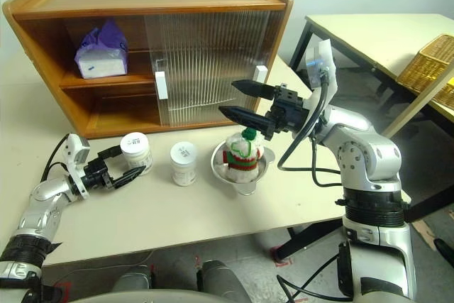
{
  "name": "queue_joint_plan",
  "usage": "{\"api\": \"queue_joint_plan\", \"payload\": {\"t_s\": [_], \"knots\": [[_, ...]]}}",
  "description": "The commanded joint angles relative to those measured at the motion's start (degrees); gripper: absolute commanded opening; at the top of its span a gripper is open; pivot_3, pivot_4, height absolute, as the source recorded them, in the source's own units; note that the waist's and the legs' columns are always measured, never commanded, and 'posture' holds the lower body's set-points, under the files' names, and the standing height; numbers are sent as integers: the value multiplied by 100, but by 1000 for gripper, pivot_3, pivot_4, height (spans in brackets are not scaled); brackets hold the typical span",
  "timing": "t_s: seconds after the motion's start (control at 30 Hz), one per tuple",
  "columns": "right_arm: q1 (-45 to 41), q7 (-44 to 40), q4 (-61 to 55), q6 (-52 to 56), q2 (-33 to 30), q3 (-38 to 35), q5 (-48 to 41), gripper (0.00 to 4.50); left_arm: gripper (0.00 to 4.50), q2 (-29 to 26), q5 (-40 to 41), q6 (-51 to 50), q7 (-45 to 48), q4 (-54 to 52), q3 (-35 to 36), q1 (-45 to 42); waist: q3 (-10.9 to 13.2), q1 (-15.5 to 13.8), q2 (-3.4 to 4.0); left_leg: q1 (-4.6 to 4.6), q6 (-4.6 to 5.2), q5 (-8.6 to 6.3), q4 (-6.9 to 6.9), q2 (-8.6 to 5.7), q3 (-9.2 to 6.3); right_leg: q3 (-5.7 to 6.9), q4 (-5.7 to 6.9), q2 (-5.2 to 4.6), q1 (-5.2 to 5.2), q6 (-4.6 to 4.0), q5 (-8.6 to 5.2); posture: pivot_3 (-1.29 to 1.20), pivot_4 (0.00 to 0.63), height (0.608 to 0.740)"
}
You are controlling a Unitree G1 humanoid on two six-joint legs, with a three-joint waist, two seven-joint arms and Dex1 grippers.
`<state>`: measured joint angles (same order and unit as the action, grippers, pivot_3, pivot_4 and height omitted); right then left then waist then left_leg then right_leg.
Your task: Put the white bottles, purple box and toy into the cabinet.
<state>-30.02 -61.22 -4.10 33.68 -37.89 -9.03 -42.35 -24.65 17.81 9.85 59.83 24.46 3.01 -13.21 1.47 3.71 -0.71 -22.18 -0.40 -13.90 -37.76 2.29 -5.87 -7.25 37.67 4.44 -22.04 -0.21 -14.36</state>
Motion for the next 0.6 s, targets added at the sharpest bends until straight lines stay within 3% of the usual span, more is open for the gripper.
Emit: {"api": "queue_joint_plan", "payload": {"t_s": [0.03, 0.2, 0.6], "knots": [[38, 8, -66, 23, -42, -70, -19, 4500, 4279, 21, -87, 55, -7, 110, -68, -66, 0, 15, 0, 0, 0, 0, 0, 0, 0, 0, 0, 1, 1, 1, 0, -127, 21, 740], [31, 4, -47, 5, -37, -63, -5, 4500, 3063, 32, -95, 55, -10, 155, -66, -87, 0, 30, 0, 0, 2, 1, -2, -4, 2, 7, 0, 3, 3, 7, 1, -124, 16, 740], [10, -32, 5, -40, 8, -17, 29, 4500, 3063, 139, 226, -593, -860, -204, 376, -79, -2, 61, 0, 3, 15, 12, -8, -9, 16, 19, 0, 15, 12, 28, 13, -115, 10, 740]]}}
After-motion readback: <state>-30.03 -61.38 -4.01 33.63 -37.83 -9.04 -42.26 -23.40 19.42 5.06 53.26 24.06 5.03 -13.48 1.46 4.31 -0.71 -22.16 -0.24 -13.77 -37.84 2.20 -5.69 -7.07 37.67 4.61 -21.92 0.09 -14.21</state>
